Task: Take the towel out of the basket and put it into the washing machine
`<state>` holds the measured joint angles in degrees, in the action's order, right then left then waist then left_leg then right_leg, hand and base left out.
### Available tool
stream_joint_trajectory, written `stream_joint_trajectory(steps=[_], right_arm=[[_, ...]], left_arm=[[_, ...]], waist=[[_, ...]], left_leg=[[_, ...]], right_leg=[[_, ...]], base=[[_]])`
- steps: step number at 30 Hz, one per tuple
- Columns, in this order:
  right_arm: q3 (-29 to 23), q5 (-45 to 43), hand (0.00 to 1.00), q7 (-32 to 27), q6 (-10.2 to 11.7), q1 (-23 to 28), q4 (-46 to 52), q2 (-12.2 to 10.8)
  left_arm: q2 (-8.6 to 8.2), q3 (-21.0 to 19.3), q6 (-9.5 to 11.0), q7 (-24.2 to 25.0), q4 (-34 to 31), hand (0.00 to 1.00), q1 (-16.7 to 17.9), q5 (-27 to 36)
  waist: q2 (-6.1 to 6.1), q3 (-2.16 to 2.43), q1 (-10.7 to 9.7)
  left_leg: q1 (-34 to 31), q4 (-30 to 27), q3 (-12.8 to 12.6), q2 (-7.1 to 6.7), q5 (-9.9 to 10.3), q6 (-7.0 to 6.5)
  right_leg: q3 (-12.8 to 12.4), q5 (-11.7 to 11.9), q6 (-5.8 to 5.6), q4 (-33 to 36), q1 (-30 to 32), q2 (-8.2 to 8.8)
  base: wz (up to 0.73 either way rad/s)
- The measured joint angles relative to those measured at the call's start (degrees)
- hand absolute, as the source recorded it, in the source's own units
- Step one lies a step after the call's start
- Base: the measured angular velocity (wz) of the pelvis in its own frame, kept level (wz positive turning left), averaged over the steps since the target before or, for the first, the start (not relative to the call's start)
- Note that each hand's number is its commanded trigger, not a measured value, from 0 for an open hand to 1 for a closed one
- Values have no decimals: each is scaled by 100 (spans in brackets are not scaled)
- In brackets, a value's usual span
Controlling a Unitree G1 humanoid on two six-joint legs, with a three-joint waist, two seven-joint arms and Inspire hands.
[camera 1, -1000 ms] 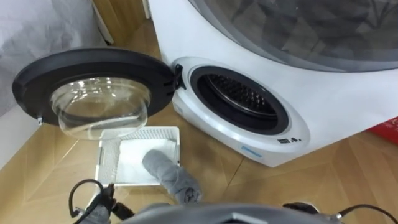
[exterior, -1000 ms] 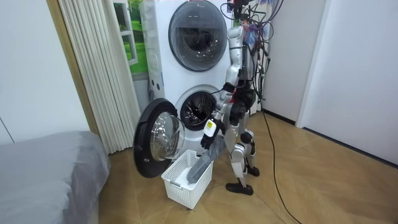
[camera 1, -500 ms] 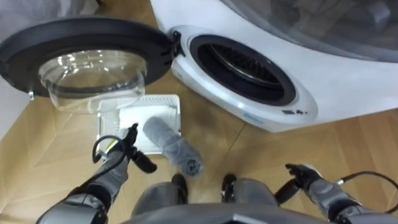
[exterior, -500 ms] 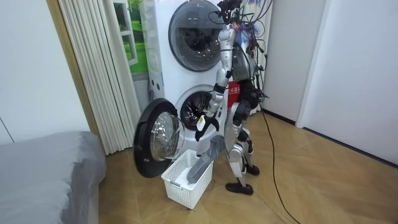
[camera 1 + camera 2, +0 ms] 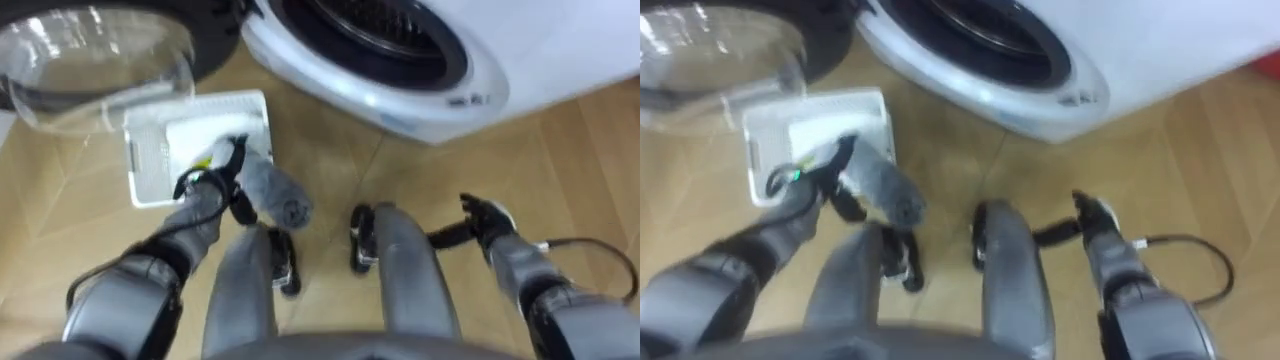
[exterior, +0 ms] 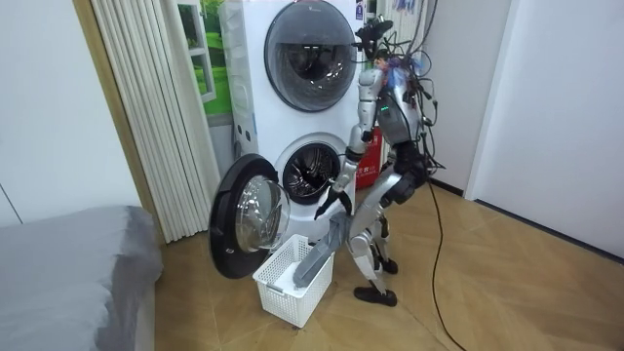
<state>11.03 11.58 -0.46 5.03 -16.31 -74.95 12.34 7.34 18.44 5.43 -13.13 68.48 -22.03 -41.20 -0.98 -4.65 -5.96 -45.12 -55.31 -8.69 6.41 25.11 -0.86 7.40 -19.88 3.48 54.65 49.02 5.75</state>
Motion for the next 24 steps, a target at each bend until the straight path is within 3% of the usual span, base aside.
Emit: stream_joint_trajectory(steps=[6, 9, 13, 18, 24], right_arm=[[345, 1252, 0, 173, 176, 28, 145, 21], [471, 1667, 0, 300, 302, 43, 196, 22], [585, 1973, 0, 353, 382, 7, 300, 10], [863, 2255, 0, 552, 461, -61, 383, 13], [909, 2398, 0, 698, 547, -62, 481, -33]], left_arm=[[29, 441, -11, -51, -184, 0, -18, -198], [43, 722, -4, -129, -220, 0, -90, -229], [143, 948, 1, -338, -231, 0, -184, -388], [273, 1109, -8, -683, -195, 0, -211, -728], [299, 1230, -7, -785, -139, 0, -244, -837]], waist=[[-12, 15, -286], [-19, 21, -350], [-21, 25, -429], [-11, 28, -513], [-2, 29, -667]], left_leg=[[-741, -646, 2, 9, 34, 15], [-1139, -1021, -3, 97, 105, 8], [-1631, -1552, -9, 221, 259, 15], [-2042, -1957, 7, 394, 380, 43], [-2606, -2352, 162, 403, 474, 86]], right_leg=[[-115, -79, 48, 657, 794, 15], [-100, -121, 125, 994, 1190, 23], [-116, -205, 231, 1475, 1714, 6], [-133, -242, 286, 1796, 2146, -99], [-30, -326, 371, 2120, 2616, -89]], base=[[-2], [-4], [-9], [-11], [1]])
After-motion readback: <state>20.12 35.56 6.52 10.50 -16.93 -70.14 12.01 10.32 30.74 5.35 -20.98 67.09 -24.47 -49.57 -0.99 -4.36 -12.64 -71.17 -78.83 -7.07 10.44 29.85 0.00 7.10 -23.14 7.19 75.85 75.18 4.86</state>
